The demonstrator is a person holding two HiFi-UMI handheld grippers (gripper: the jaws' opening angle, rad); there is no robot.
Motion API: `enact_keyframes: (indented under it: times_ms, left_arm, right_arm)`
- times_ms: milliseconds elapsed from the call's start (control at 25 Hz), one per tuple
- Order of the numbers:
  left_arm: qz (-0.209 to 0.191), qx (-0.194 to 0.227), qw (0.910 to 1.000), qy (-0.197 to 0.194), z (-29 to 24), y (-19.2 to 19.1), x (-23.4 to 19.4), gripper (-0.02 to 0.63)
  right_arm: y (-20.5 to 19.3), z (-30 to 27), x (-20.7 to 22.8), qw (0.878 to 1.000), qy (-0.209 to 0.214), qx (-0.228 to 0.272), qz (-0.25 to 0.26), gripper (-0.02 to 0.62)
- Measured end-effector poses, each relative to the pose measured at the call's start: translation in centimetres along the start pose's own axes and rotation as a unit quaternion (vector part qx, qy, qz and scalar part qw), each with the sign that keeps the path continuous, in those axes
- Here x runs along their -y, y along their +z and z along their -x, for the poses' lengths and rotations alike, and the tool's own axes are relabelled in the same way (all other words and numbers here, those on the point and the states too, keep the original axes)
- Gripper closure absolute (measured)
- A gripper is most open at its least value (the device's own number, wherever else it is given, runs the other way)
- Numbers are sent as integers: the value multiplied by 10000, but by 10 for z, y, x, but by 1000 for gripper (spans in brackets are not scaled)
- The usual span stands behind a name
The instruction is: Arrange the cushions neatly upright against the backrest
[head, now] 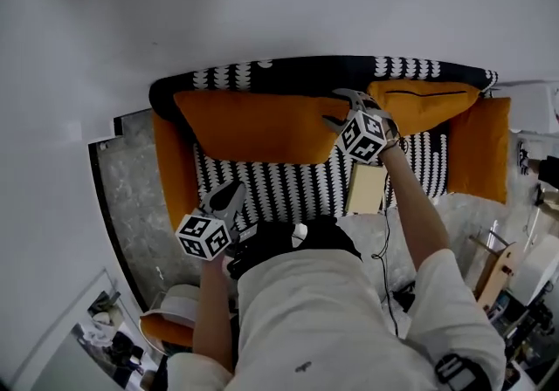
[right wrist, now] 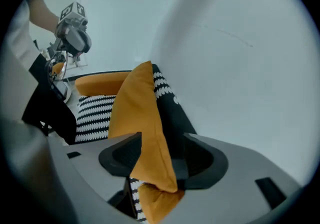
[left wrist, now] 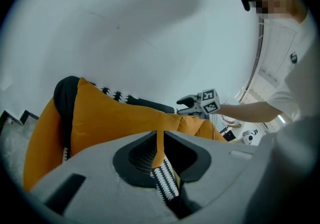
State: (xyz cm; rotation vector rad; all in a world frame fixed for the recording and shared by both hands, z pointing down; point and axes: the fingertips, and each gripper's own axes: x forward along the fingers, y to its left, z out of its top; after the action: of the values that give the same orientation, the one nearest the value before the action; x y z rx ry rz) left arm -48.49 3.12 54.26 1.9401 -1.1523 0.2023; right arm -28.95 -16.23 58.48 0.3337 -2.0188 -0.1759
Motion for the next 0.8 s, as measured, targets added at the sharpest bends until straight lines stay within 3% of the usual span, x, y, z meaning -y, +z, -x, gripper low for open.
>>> enact_keyframes:
  times_ms: [120, 200, 280, 440, 520, 600, 720, 800]
  left_arm:
    - [-136, -159, 9996, 203, -14, 15, -29, 554]
    - [-223, -227, 9986, 415, -21, 28, -55, 554]
    - [-279, -248, 9968, 706, -29, 42, -86, 553]
    - [-75, -108, 9912, 1317, -40, 70, -151, 545]
    - [76, -60, 9866, 1627, -46, 81, -180, 508]
    - [202, -116, 9822, 1865, -54, 86, -204, 449]
    - [371, -269, 9788, 1995, -72, 85, -228, 412]
    - [391, -366, 9790, 1964, -86, 83, -235, 411]
  right_arm:
    - [-28, 6, -18, 9956, -102, -90, -931, 357]
    - [-40, 10, -29, 9814, -221, 43, -1905, 357]
    - [-52, 9, -35, 9536, -357, 190, -2982, 357]
    - [-67, -2, -38, 8816, -490, 541, -4663, 357]
    - [-72, -9, -35, 8523, -602, 617, -5159, 357]
    - [-76, -16, -35, 8326, -674, 617, -5463, 357]
    - [-80, -22, -31, 8128, -712, 658, -5744, 357]
    - [-83, -22, -27, 8058, -724, 643, -5842, 384]
